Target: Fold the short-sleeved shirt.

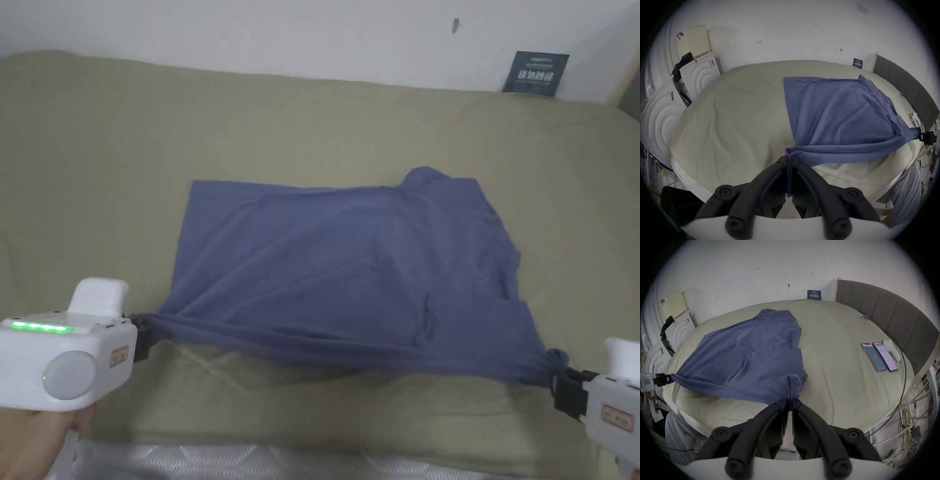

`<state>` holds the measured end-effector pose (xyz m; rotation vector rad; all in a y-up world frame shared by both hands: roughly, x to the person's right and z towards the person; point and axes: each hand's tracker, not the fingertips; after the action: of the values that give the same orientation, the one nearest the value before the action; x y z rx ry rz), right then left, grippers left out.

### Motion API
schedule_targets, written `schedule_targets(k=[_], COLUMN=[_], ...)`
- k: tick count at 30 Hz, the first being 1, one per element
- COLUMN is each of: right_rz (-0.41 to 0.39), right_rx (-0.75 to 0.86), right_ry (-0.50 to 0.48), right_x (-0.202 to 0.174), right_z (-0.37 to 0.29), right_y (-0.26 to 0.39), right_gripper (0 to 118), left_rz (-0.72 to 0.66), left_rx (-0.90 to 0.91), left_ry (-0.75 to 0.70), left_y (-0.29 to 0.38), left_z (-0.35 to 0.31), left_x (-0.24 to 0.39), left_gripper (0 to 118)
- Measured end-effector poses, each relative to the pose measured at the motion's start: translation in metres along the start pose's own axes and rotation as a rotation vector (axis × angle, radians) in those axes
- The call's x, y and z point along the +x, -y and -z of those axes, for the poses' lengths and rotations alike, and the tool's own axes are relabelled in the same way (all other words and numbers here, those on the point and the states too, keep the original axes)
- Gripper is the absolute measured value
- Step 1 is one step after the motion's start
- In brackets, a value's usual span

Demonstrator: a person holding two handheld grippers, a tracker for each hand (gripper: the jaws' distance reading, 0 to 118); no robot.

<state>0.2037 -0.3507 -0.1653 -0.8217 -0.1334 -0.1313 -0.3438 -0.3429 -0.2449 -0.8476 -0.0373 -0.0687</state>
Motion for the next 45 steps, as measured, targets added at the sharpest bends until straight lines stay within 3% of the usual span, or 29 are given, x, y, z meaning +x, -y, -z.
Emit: schedule_targets(k=[1, 2, 4, 5, 6, 7, 12, 13, 14, 15, 16, 17, 24, 25, 26, 27, 28, 32, 33, 34, 35, 36, 37, 39, 40, 41, 42, 45], right_rz=[0.0, -0.008, -0.016, -0.007, 0.007, 0.02, 0.005, -0.001, -0.01, -0.017, -0.019, -0.032, -0.022, -0.019, -0.021, -0.025, -0.026, -0.013, -0.017, -0.024, -0.027, -0.028, -0.033, -0.029, -0.036, -0.047, -0.034, -0.063], right_rx=[-0.01, -0.022, -0.02, -0.037, -0.045, 0.003, -0.015, -0.01, 0.003, 0.01, 0.011, -0.013, -0.024, -0.027, -0.027, -0.027, -0.028, -0.046, -0.048, -0.05, -0.052, -0.052, -0.05, -0.036, -0.047, -0.07, 0.001, -0.079], right_ry=[-0.01, -0.008, 0.022, 0.02, 0.012, 0.014, 0.01, 0.011, 0.011, 0.028, 0.029, -0.014, -0.005, -0.012, -0.012, -0.007, -0.007, -0.012, -0.008, -0.001, -0.001, -0.004, -0.005, 0.003, 0.004, 0.001, 0.0, 0.006], right_x=[0.0, -0.001, -0.001, 0.001, 0.002, 0.003, -0.006, -0.011, -0.013, -0.016, -0.017, -0.011, -0.014, -0.013, -0.013, -0.013, -0.013, 0.001, 0.0, 0.0, 0.002, 0.004, 0.003, 0.004, 0.005, 0.004, 0.005, 0.002], right_z=[0.003, 0.006, 0.008, 0.01, 0.01, 0.005, 0.001, -0.005, -0.008, -0.01, -0.011, -0.007, -0.009, -0.009, -0.01, -0.01, -0.01, 0.0, 0.002, 0.004, 0.005, 0.005, 0.007, 0.009, 0.013, 0.018, 0.015, 0.029], right_y=[0.0, 0.0, 0.001, 0.001, 0.002, 0.005, 0.004, 0.003, 0.004, 0.006, 0.009, 0.01, 0.015, 0.015, 0.014, 0.014, 0.013, 0.007, 0.008, 0.007, 0.006, 0.004, 0.004, 0.0, -0.003, -0.003, -0.006, -0.009], right_gripper=[13, 24, 91, 116, 113, 108, 104, 90, 64, 17, 8, 8, 7, 7, 7, 7, 7, 7, 7, 7, 7, 10, 29, 106, 106, 115, 117, 105], left_rz=[-0.001, -0.008, -0.043, -0.062, -0.077, -0.085, -0.119, -0.123, -0.131, -0.141, -0.147, -0.133, -0.124, -0.14, -0.137, -0.134, -0.134, -0.148, -0.163, -0.178, -0.194, -0.195, -0.195, -0.188, -0.17, -0.151, -0.149, -0.162], left_rx=[-0.007, -0.017, -0.041, -0.048, -0.049, -0.031, -0.053, -0.057, -0.065, -0.076, -0.084, -0.095, -0.11, -0.101, -0.094, -0.094, -0.105, -0.119, -0.125, -0.139, -0.131, -0.128, -0.128, -0.138, -0.135, -0.122, -0.124, -0.122], left_ry=[0.001, 0.006, 0.017, 0.018, 0.006, 0.0, 0.0, 0.006, 0.009, 0.002, -0.005, 0.008, 0.015, 0.013, 0.009, -0.004, -0.02, 0.002, 0.013, 0.031, 0.04, 0.063, 0.073, 0.072, 0.061, 0.046, 0.046, 0.049], left_y=[0.002, 0.003, 0.008, 0.011, 0.013, 0.015, 0.019, 0.021, 0.022, 0.024, 0.028, 0.029, 0.028, 0.025, 0.022, 0.019, 0.018, 0.01, 0.009, 0.007, 0.005, 0.005, 0.005, 0.005, 0.006, 0.007, 0.007, 0.008], left_z=[0.002, 0.004, 0.006, 0.008, 0.008, 0.003, -0.011, -0.015, -0.019, -0.021, -0.023, -0.025, -0.02, -0.018, -0.017, -0.014, -0.004, 0.018, 0.022, 0.026, 0.026, 0.027, 0.029, 0.03, 0.03, 0.03, 0.029, 0.028], left_x=[0.0, -0.002, -0.005, -0.008, -0.009, -0.011, -0.014, -0.014, -0.013, -0.011, -0.009, -0.01, -0.011, -0.012, -0.013, -0.014, -0.014, -0.015, -0.014, -0.013, -0.012, -0.008, -0.006, -0.002, 0.001, 0.003, 0.003, 0.0], left_gripper=[8, 20, 96, 118, 118, 118, 113, 102, 79, 31, 0, 0, 1, 11, 41, 97, 118, 116, 110, 94, 59, 6, 7, 7, 7, 7, 7, 7])
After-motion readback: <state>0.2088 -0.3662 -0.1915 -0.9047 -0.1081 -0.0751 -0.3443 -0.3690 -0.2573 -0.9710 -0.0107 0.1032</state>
